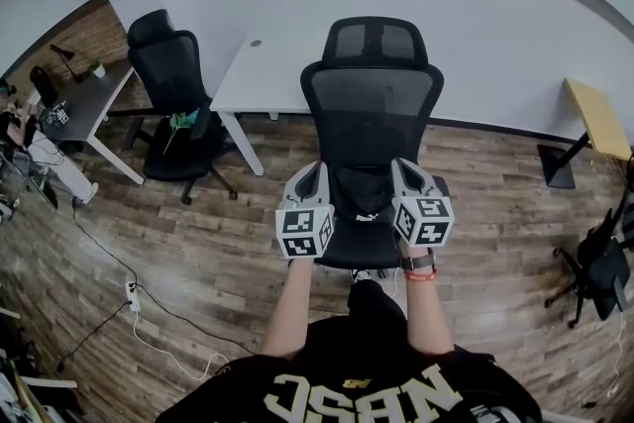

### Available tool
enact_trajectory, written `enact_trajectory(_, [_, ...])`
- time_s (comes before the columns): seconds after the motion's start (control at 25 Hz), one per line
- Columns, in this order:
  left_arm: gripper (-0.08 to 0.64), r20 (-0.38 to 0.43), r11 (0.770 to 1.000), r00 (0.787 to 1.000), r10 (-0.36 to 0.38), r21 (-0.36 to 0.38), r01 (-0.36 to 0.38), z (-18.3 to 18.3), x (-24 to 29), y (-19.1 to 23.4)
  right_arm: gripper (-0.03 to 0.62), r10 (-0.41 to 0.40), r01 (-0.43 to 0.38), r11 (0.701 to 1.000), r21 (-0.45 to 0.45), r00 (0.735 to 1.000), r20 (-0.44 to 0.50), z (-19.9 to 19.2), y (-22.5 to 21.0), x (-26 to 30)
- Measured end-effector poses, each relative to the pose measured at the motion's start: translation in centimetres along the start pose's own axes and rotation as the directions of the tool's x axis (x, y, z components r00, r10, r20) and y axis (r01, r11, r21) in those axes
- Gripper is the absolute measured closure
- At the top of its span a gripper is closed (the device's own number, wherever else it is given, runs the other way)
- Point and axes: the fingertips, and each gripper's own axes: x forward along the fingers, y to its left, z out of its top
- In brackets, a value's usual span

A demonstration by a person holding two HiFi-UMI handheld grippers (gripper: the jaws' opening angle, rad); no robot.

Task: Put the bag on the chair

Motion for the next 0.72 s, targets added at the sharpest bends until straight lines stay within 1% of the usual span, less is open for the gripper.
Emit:
enact_trajectory(0.16, [0.546,-0.003,1.000,1.000,-0.013,0.013,0.013,-0.1,0.1,-0.3,0.584,0.018,-0.017,1.000,0.003,1.000,-0.019,-0.4,-0.1,0.1])
enact_trajectory(0.32, [0.546,-0.021,1.000,1.000,-0.017,0.001,0.017,-1.0,0.7,-0.6,0.584,0.034,-0.033,0.999,0.015,0.998,-0.047,-1.5,-0.3,0.3])
enact_trajectory(0.52, [0.546,-0.067,0.999,0.997,-0.023,-0.024,0.022,-4.0,2.1,-1.1,0.584,0.025,-0.021,0.999,0.046,0.996,-0.088,-3.8,-1.7,1.2])
enact_trajectory(0.72, [0.546,-0.120,0.999,0.993,-0.026,-0.045,0.020,-8.0,5.8,-0.7,0.584,0.038,-0.030,0.998,0.062,0.991,-0.128,-6.4,-4.2,4.5])
